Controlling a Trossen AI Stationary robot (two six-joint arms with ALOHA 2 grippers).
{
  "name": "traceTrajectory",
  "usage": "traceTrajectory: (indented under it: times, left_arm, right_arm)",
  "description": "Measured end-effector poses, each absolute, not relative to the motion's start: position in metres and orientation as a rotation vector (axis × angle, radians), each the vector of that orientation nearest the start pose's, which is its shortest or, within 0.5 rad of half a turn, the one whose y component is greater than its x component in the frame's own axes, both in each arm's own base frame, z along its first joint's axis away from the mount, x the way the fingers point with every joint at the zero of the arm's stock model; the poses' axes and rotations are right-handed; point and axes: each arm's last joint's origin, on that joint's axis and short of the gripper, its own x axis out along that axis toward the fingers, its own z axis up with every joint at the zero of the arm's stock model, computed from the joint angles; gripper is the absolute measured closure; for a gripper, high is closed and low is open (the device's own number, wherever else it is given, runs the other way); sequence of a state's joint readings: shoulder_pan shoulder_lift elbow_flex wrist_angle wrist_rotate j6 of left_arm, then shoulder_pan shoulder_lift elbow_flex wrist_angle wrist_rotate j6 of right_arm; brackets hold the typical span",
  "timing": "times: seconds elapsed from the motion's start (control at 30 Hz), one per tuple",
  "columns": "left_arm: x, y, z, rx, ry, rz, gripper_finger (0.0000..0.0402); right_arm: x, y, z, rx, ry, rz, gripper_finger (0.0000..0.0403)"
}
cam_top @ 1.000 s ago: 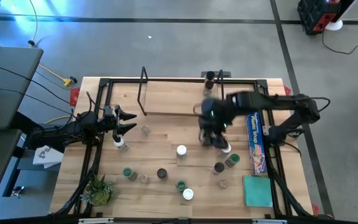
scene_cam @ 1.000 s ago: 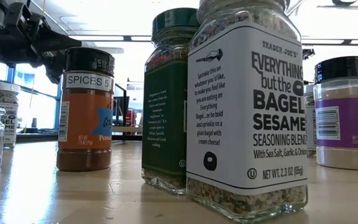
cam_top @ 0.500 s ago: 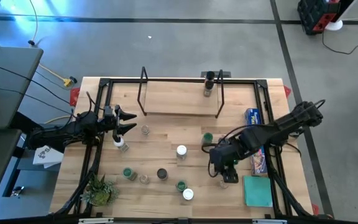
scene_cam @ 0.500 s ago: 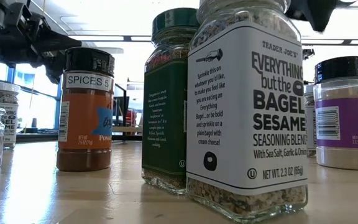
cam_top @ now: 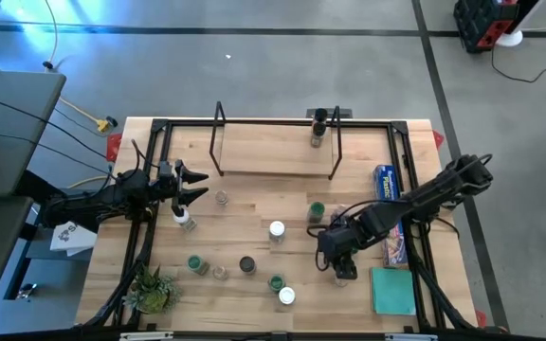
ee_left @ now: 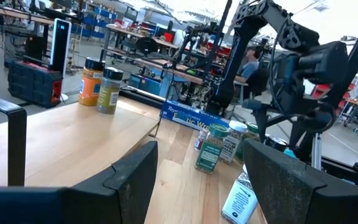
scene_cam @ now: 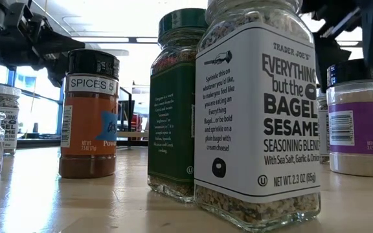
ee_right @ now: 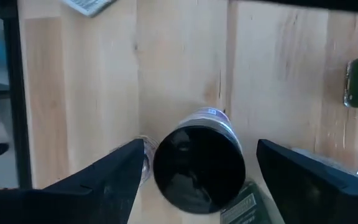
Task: Shelf spices
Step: Put the black seasoning bottle on the shelf aligned with the other black seasoning bottles
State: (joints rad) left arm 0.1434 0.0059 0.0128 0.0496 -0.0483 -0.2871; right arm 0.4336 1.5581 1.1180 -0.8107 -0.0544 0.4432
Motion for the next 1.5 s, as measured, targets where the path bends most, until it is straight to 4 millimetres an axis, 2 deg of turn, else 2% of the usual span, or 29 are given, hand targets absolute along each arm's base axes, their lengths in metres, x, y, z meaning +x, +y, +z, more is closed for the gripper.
traceTrajectory:
  times: [0.17, 0.27, 0.37, 0.47, 0.6, 0.77, 0.83, 0.97, 1.13, 1.27, 1.37, 1.5]
  left_arm:
    - [0.096, 0.015, 0.172, -0.283, -0.083, 0.182, 0.0169]
    - [0.096, 0.015, 0.172, -0.295, -0.084, 0.181, 0.0169]
    - [0.096, 0.015, 0.172, -0.327, -0.087, 0.180, 0.0169]
    - [0.096, 0.015, 0.172, -0.336, -0.088, 0.179, 0.0169]
    - [0.096, 0.015, 0.172, -0.335, -0.087, 0.173, 0.0169]
    - [0.096, 0.015, 0.172, -0.335, -0.087, 0.172, 0.0169]
    - [0.096, 0.015, 0.172, -0.335, -0.087, 0.172, 0.0169]
    - [0.096, 0.015, 0.172, -0.335, -0.087, 0.172, 0.0169]
    - [0.096, 0.015, 0.172, -0.335, -0.087, 0.172, 0.0169]
    - [0.096, 0.015, 0.172, -0.335, -0.087, 0.172, 0.0169]
    - [0.096, 0.015, 0.172, -0.335, -0.087, 0.173, 0.0169]
    - [0.096, 0.015, 0.172, -0.335, -0.087, 0.174, 0.0169]
  right_arm:
    - [0.264, 0.124, 0.212, 0.147, 1.301, 0.141, 0.0160]
    - [0.264, 0.123, 0.214, 0.149, 1.302, 0.127, 0.0206]
    - [0.271, 0.118, 0.227, 0.167, 1.297, 0.116, 0.0211]
    - [0.283, 0.104, 0.255, 0.196, 1.265, 0.092, 0.0211]
    - [0.295, 0.071, 0.304, 0.201, 1.221, 0.051, 0.0211]
    - [0.299, 0.008, 0.362, 0.258, 1.102, -0.083, 0.0211]
    - [0.299, -0.019, 0.379, 0.293, 1.032, -0.147, 0.0211]
    - [0.303, -0.064, 0.398, 0.274, 0.969, -0.252, 0.0211]
    - [0.329, -0.115, 0.400, 0.240, 1.027, -0.330, 0.0211]
    - [0.344, -0.153, 0.382, 0.244, 1.176, -0.348, 0.0211]
    - [0.350, -0.171, 0.361, 0.212, 1.325, -0.296, 0.0211]
    - [0.357, -0.177, 0.340, 0.182, 1.363, -0.184, 0.0211]
